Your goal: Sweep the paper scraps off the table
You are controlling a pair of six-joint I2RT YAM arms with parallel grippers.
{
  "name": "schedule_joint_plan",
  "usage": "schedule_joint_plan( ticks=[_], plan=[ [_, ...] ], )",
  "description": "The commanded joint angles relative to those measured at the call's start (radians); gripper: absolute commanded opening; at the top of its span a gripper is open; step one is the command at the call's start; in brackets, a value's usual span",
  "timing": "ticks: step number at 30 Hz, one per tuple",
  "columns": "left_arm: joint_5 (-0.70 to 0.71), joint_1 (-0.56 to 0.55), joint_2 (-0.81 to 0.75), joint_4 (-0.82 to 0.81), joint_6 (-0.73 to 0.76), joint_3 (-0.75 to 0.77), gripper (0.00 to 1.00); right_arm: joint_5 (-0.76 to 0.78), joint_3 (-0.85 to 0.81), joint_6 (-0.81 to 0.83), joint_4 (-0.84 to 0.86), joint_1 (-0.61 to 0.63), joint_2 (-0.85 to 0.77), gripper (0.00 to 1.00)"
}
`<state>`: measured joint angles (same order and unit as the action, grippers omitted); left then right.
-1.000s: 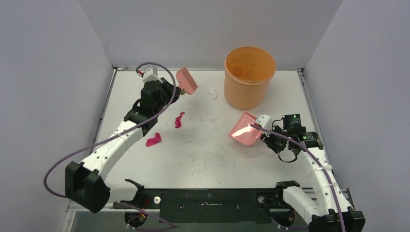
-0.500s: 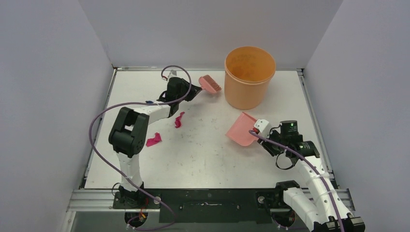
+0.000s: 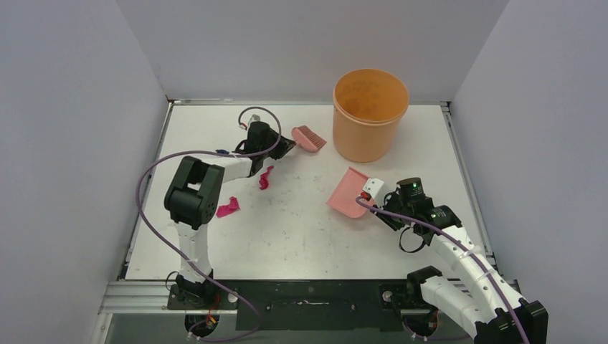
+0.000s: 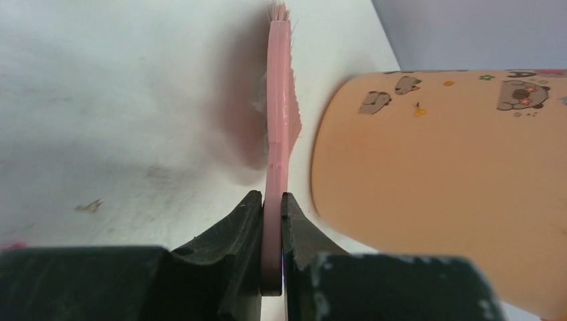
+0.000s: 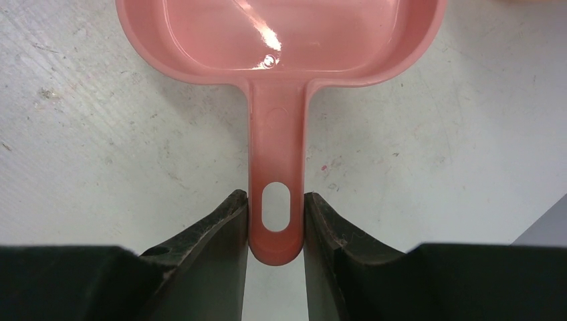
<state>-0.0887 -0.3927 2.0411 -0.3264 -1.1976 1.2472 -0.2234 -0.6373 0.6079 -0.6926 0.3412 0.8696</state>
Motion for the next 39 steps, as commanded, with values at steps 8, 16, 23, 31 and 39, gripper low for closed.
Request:
schedule_joint_plan(
  ticks=[8, 16, 23, 31, 39],
  plan=[
    [-0.056, 0.078, -0.345, 0.100, 0.095, -0.313, 0.00, 0.010, 0.000, -0.008, 0.039, 0.008, 0.016, 0.05],
    [-0.138, 0.169, -0.752, 0.246, 0.076, -0.664, 0.00, 0.012, 0.001, -0.008, 0.039, 0.014, 0.024, 0.05],
    [-0.125, 0.241, -1.228, 0.652, 0.233, -0.681, 0.00, 0.016, 0.004, -0.007, 0.041, 0.017, 0.013, 0.05],
    [0.105, 0.247, -1.315, 1.152, 0.618, -0.332, 0.02, 0.012, 0.005, -0.006, 0.039, 0.017, 0.004, 0.05],
    [0.589, 0.194, -1.229, 1.308, 0.861, -0.143, 0.00, 0.007, 0.004, -0.004, 0.038, 0.019, 0.013, 0.05]
  ],
)
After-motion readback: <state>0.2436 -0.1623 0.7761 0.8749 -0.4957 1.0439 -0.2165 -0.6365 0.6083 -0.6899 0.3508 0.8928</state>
